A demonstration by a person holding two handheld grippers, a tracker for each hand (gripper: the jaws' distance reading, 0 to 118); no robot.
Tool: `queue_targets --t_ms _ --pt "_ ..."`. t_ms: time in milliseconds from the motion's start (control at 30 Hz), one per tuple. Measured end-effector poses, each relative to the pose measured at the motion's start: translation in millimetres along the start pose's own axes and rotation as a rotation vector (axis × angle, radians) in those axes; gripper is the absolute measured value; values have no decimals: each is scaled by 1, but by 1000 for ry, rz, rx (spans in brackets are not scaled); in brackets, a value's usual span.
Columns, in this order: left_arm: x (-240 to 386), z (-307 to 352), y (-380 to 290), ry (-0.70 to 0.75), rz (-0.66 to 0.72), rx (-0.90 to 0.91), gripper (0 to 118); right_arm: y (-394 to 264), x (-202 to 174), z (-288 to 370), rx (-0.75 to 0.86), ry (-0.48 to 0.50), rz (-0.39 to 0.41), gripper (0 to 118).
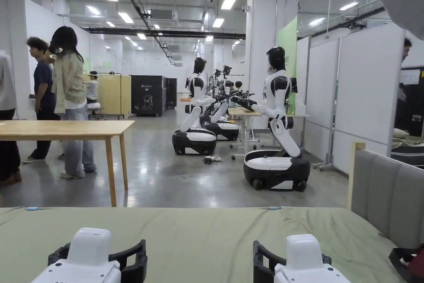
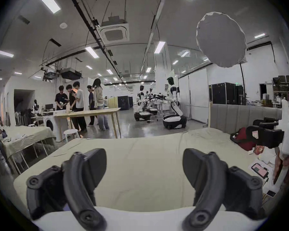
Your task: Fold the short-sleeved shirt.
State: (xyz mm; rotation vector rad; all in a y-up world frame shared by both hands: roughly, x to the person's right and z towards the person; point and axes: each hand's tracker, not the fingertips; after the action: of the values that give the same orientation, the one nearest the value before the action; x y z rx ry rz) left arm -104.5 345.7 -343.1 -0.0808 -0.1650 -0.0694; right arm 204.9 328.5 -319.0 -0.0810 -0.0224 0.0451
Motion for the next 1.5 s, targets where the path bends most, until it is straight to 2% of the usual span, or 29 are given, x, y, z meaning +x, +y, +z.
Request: queue_targets --t_ms 33,100,167,233,467,600,700,800,900,967,1133,1333,1500 --pt "0 0 0 0 -2 1 101 1 0 1 1 -1 0 87" --pt "1 1 1 2 -5 0 111 3 0 4 8 1 -3 103" --pt "1 2 2 6 -2 8 118 4 2 3 16 1 -8 111" --pt "-1 5 3 7 13 20 118 8 2 5 27 2 -9 118" --pt "-1 11 8 0 17 26 118 19 -4 6 39 7 18 118" --pt "-3 14 10 -3 22 32 118 25 -1 4 -6 10 -77 118" --pt "-6 15 11 -4 26 31 118 31 -4 4 -47 -11 -115 118" --pt "-7 15 12 -8 28 25 118 38 -11 2 -111 -104 -124 118" --pt "-8 17 14 -4 25 29 118 44 -19 -4 -164 -217 -89 118" --pt "-9 17 15 -2 27 32 118 39 -18 -12 -188 -252 -94 118" --pt "-10 19 16 -2 30 38 118 40 -11 -10 -203 -182 -195 118" --pt "-11 19 16 -1 33 33 118 50 -15 3 -188 -178 -217 118" --pt "-11 19 15 0 42 33 118 51 -19 11 -153 -125 -207 118"
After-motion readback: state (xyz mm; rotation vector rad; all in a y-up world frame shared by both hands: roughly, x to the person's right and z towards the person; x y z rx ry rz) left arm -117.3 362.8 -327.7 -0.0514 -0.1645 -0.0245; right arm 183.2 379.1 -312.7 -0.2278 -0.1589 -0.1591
